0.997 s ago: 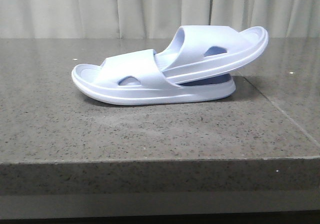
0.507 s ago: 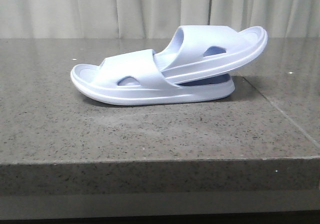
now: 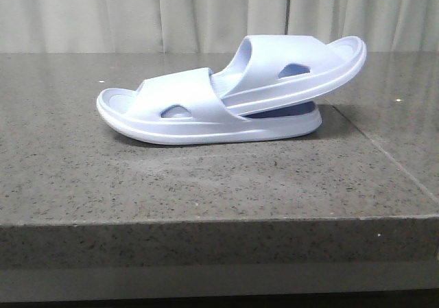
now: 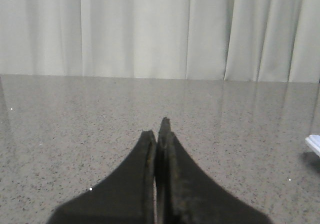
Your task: Insert blue slippers together front up
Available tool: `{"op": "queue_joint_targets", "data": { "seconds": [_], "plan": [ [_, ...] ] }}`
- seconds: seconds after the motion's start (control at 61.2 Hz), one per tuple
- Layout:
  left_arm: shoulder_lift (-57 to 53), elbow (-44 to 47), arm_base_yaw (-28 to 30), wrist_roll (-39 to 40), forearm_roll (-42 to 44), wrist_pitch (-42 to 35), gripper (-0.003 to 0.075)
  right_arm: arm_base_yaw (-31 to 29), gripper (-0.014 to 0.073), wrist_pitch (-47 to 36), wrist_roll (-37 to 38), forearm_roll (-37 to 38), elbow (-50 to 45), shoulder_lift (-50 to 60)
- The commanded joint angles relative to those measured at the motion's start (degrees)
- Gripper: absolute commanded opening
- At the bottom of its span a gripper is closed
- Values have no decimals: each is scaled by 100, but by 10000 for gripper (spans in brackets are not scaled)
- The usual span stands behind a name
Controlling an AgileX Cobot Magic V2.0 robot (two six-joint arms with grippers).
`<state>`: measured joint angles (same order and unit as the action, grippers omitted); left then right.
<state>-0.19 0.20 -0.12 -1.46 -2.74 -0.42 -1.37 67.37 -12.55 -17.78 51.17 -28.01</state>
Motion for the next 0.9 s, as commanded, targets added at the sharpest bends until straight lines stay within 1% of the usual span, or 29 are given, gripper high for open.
{"op": "queue_joint_targets", "data": {
  "seconds": [0.0, 0.082, 0.882],
  "plan": [
    [-104, 32, -180, 65, -24, -657, -20, 4, -118, -343, -25, -43, 107, -53],
    [-104, 32, -267, 65, -24, -670, -20, 4, -118, -343, -25, -43, 107, -53],
    [-104, 32, -267, 65, -24, -679, -20, 4, -118, -343, -25, -43, 107, -53]
  ]
}}
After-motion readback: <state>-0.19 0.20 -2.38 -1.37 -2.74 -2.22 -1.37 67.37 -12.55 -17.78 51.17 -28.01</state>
